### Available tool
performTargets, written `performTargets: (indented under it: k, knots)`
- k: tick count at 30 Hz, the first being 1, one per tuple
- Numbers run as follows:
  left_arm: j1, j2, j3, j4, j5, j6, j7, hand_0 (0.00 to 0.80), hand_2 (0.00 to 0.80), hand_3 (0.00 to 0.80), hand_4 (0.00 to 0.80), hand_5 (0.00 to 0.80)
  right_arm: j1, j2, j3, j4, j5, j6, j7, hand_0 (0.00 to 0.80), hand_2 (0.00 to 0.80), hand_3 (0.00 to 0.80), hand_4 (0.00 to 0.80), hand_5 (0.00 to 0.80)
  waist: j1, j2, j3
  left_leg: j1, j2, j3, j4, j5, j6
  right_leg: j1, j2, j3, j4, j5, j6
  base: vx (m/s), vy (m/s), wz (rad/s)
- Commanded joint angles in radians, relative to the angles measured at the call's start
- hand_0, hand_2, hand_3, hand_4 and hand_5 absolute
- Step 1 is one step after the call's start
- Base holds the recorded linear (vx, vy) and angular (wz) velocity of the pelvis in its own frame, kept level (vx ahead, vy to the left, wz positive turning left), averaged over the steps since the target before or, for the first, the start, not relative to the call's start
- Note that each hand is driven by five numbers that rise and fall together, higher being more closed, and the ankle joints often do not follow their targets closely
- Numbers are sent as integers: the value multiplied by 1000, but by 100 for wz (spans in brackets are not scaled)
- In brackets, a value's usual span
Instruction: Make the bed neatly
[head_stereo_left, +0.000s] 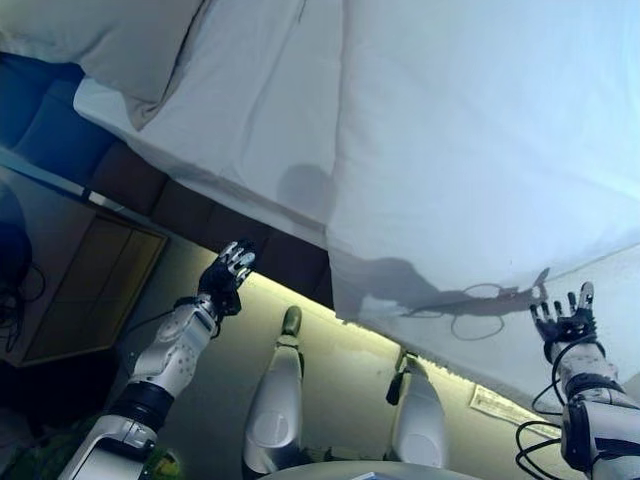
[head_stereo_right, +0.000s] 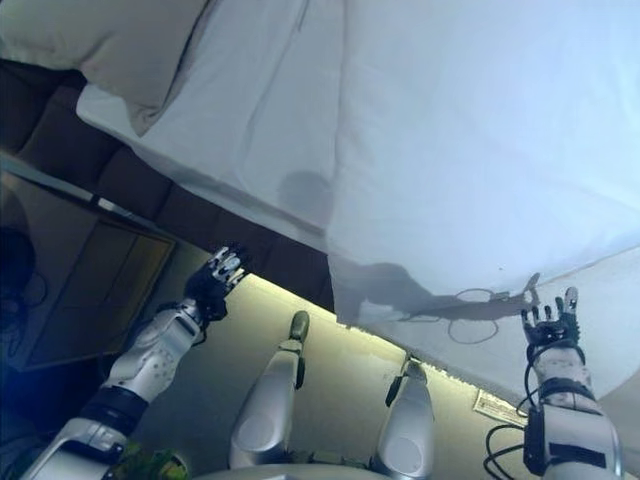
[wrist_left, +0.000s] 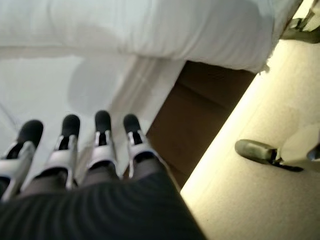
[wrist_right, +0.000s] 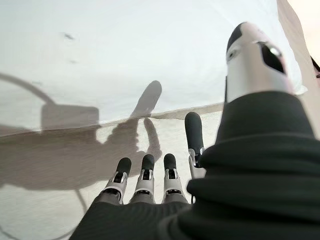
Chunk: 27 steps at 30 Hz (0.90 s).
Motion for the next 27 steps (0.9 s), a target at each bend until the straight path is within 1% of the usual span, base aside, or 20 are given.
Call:
performTargets:
  k: [1, 4, 9, 14, 18, 21, 27]
  knots:
    - [-10, 16, -11, -56, -22, -46, -27, 0, 0, 0, 0, 0, -19, -86, -24, -13, 124, -15, 65, 0, 0, 0, 0, 0, 19, -7, -46, -72, 13, 9, -52, 64, 29, -35, -72, -12, 13, 23, 44, -14, -93, 19]
    - [-5, 27, -6, -51, -17, -41, -29, 0, 0, 0, 0, 0, -39, -119, -36, -12, 160, -14, 53, 0, 0, 0, 0, 0, 22, -2, -50, -104, 5, 10, -52, 74, 30, -60, -74, -15, 24, 14, 40, 5, -68, 14]
    - [-14, 54, 8, -42, -15, -34, -35, 0, 0, 0, 0, 0, -82, -174, -34, 24, 154, 7, 3, 0, 0, 0, 0, 0, 24, 4, -48, -164, -4, 14, -14, 76, 31, -115, -76, -7, 65, -3, 34, 15, -81, 7]
    - [-16, 80, 8, -44, -16, -37, -50, 0, 0, 0, 0, 0, -114, -205, -35, 37, 175, 16, 12, 0, 0, 0, 0, 0, 26, 10, -48, -221, -12, 19, 19, 73, 38, -167, -73, 0, 96, -13, 31, 27, -107, 9]
    - [-10, 87, 17, -59, -21, -33, -49, 0, 0, 0, 0, 0, -142, -214, -20, 33, 165, 22, -26, 0, 0, 0, 0, 0, 23, 17, -42, -268, -20, 16, 66, 67, 40, -229, -72, 14, 154, -31, 26, 21, -44, 3]
    - [9, 85, 20, -58, -25, -39, -57, 0, 0, 0, 0, 0, -125, -204, -22, 44, 175, 47, -31, 0, 0, 0, 0, 0, 19, 21, -40, -292, -19, 19, 111, 49, 37, -261, -65, 20, 191, -45, 18, 45, -29, 1]
    - [27, 97, 28, -48, -22, -49, -67, 0, 0, 0, 0, 0, -65, -182, -56, 62, 221, 77, -34, 0, 0, 0, 0, 0, 18, 9, -53, -309, -2, 29, 134, 31, 36, -285, -56, 19, 221, -58, 16, 36, -49, -2]
